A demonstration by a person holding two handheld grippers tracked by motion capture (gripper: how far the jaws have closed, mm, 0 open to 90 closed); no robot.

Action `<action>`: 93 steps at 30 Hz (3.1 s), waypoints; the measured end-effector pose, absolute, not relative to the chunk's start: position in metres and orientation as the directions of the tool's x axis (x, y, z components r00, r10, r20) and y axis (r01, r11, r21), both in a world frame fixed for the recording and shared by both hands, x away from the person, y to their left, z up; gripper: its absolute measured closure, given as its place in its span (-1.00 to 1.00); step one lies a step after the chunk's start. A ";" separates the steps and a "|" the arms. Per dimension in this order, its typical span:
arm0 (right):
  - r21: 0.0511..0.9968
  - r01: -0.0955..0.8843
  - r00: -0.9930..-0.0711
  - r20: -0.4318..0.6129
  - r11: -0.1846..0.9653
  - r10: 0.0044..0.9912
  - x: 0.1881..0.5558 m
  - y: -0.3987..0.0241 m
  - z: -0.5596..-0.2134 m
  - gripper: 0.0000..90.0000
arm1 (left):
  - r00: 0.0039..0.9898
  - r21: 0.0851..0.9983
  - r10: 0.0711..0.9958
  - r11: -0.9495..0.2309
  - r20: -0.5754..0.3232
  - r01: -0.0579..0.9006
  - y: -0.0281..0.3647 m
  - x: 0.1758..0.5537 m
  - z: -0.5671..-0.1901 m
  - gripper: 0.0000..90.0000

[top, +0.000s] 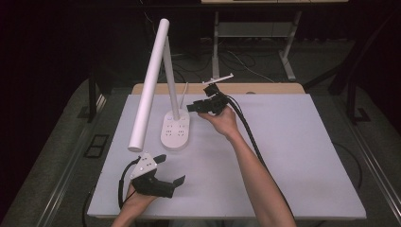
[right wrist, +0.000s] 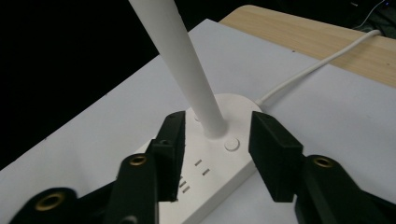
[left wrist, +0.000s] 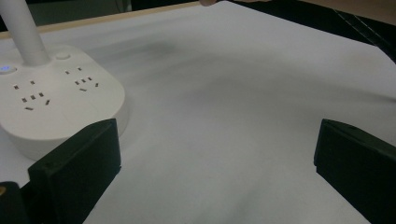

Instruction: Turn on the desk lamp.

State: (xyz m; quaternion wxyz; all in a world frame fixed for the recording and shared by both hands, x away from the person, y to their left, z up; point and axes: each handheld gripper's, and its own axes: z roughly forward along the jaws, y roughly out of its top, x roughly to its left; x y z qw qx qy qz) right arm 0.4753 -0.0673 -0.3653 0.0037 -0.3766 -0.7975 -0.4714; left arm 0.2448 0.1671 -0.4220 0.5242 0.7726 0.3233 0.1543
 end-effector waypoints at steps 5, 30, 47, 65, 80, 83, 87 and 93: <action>0.736 0.616 -0.717 0.377 0.281 0.586 0.481 -0.056 -0.374 0.55 | 0.746 0.910 0.660 -0.248 -0.092 0.332 0.167 0.244 -0.422 -1.00; 0.728 0.645 -0.678 0.406 0.232 0.613 0.495 -0.035 -0.422 0.98 | 0.754 0.910 0.652 -0.260 -0.079 0.321 0.167 0.245 -0.422 -1.00; 0.740 0.633 -0.681 0.393 0.228 0.618 0.494 -0.030 -0.441 0.99 | 0.752 0.910 0.655 -0.262 -0.076 0.321 0.168 0.243 -0.422 -1.00; 0.720 0.674 -0.648 0.468 0.165 0.601 0.489 -0.038 -0.439 0.99 | 0.756 0.909 0.649 -0.262 -0.083 0.324 0.167 0.243 -0.423 -1.00; 0.775 0.608 -0.701 0.423 0.172 0.574 0.472 -0.073 -0.404 0.99 | 0.760 0.909 0.645 -0.263 -0.083 0.323 0.164 0.242 -0.423 -0.99; 0.782 0.597 -0.710 0.410 0.180 0.573 0.467 -0.084 -0.398 0.99 | 0.761 0.909 0.644 -0.264 -0.082 0.322 0.164 0.243 -0.424 -0.99; 0.790 0.582 -0.719 0.391 0.191 0.575 0.459 -0.098 -0.391 0.99 | 0.761 0.908 0.644 -0.267 -0.080 0.322 0.164 0.242 -0.424 -0.99; 0.806 0.560 -0.733 0.374 0.192 0.568 0.446 -0.117 -0.380 0.98 | 0.760 0.908 0.646 -0.269 -0.076 0.320 0.163 0.243 -0.424 -0.99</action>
